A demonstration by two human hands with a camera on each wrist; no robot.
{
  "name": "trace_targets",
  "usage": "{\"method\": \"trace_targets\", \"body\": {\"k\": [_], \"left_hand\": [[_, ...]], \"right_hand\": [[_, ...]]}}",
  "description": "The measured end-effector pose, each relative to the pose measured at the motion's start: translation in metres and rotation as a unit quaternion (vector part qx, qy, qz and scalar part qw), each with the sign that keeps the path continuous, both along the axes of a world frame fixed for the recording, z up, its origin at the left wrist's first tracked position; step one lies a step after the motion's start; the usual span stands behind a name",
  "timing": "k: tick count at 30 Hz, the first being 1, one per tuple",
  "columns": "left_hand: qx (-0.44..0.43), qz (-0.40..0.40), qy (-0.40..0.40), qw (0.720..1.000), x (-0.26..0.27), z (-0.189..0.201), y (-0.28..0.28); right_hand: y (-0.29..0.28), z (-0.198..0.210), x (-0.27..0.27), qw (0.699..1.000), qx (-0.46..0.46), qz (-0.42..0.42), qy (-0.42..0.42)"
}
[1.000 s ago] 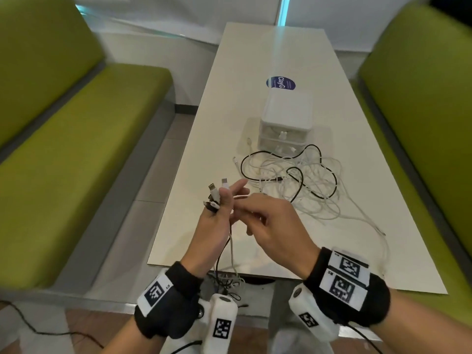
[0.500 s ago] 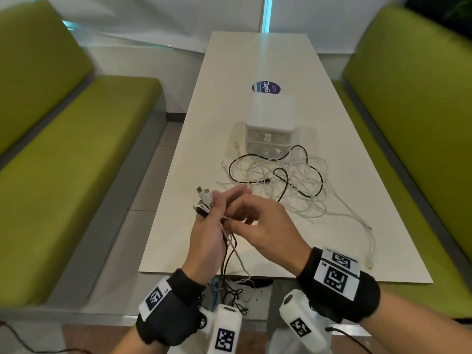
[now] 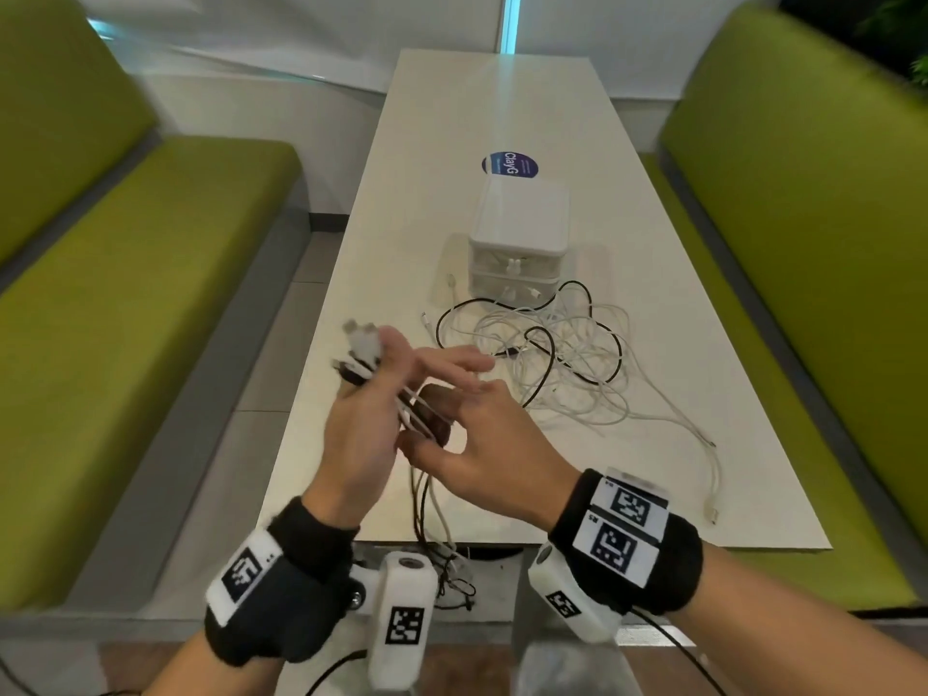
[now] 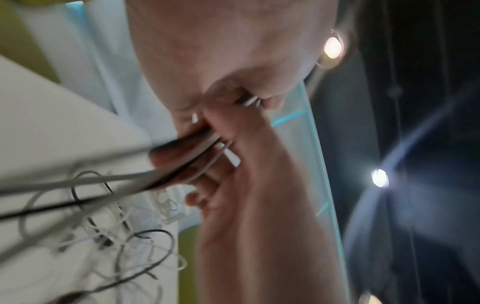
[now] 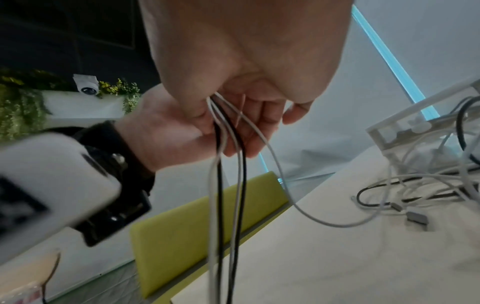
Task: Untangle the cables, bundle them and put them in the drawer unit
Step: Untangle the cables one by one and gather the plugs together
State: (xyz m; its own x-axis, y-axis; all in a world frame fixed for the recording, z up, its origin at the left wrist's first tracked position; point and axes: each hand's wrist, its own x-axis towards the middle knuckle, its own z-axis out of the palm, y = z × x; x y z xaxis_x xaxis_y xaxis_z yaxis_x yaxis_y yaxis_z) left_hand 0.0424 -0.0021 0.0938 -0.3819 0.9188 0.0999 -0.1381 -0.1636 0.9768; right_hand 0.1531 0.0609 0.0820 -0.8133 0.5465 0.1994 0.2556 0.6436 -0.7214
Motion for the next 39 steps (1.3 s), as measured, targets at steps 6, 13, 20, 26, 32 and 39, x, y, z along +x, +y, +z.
{"method": "trace_targets", "body": {"k": [6,13,20,26,32,39], "left_hand": [[0.085,0.023,-0.115,0.989,-0.028,0.042,-0.013],[-0.062,0.024,0.158,0.985,-0.015,0.003,0.005],[-0.168,0.022,0.287,0.943,-0.002,-0.031,0.058],[-0.27,-0.084,0.289,0.915,0.001,-0.043,0.084],[-0.256,-0.064,0.213,0.941,-0.007,-0.051,0.089],[-0.233,-0.045,0.25,0.939,-0.02,-0.05,0.078]], "right_hand": [[0.036,-0.031,0.022,0.983,0.045,0.02,-0.177],[0.057,-0.037,0.036,0.99,0.122,-0.063,-0.041],[0.061,-0.029,0.045,0.975,0.22,0.007,-0.001],[0.061,-0.033,0.052,0.968,0.23,0.101,-0.01],[0.054,-0.039,0.051,0.988,0.137,-0.016,0.073],[0.097,-0.07,0.037,0.974,0.034,-0.18,-0.136]]}}
